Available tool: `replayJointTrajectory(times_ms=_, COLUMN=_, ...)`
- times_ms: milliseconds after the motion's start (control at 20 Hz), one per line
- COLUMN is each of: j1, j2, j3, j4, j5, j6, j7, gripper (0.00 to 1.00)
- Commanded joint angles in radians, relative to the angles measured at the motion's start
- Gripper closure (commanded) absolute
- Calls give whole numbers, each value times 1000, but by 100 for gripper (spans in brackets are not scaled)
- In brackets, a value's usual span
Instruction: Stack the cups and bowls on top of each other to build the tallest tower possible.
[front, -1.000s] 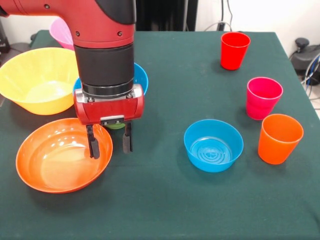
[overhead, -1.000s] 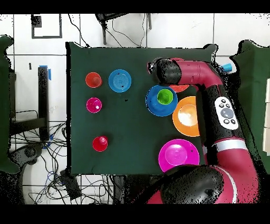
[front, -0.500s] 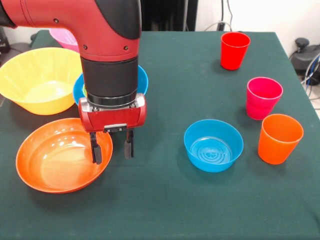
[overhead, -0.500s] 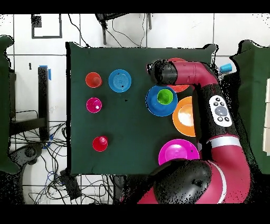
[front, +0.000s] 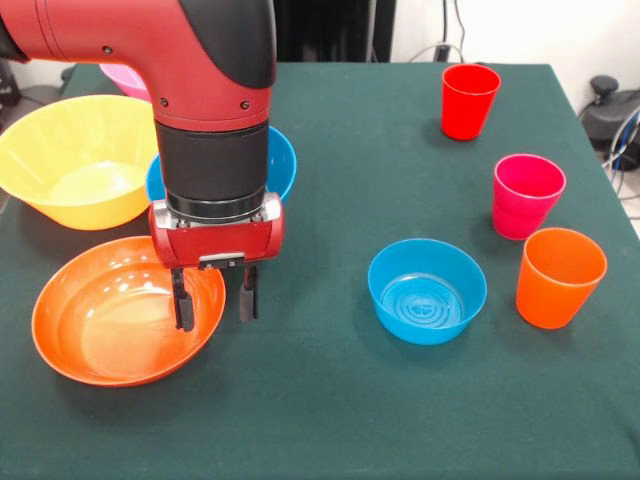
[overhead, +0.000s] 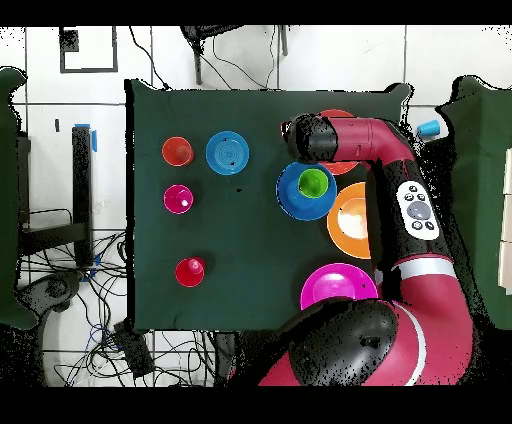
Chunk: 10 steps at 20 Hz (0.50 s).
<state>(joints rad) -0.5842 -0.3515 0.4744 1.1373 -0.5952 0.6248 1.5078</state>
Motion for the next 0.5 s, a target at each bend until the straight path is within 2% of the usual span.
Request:
replayJointTrajectory(times_ms=50, j1=36, j2=21, j3=-49, j4=-31, j5=-29, j6=-55, j7=76, gripper=0)
replayJointTrajectory(times_ms=500, j1=49, j2=23, j3=-63, j4=-43, j5=-16, j6=-57, j7=77, gripper=0)
